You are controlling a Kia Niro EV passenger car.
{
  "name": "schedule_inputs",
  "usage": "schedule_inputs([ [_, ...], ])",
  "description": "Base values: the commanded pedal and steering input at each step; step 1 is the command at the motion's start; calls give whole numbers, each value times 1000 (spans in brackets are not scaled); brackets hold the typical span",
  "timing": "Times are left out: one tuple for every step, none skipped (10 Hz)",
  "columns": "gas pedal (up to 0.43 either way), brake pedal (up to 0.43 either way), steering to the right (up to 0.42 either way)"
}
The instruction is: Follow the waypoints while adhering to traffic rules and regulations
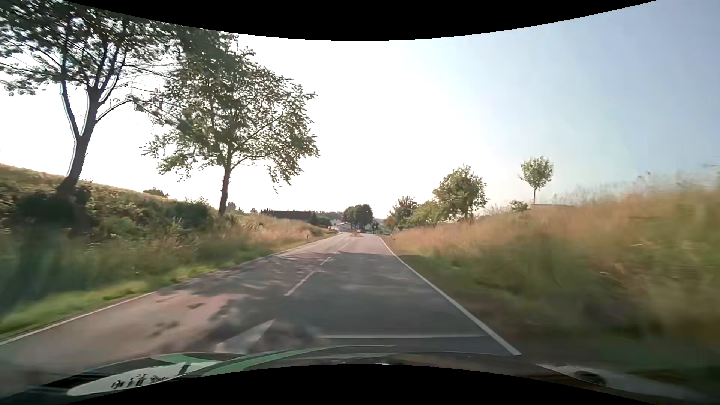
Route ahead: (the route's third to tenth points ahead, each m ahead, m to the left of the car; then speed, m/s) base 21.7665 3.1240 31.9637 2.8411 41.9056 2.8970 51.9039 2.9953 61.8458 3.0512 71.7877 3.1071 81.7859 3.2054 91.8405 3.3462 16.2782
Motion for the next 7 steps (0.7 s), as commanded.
schedule_inputs([
  [0, 67, 8],
  [0, 67, 7],
  [0, 73, 7],
  [0, 79, 7],
  [0, 85, 7],
  [0, 91, 7],
  [0, 116, 7],
])
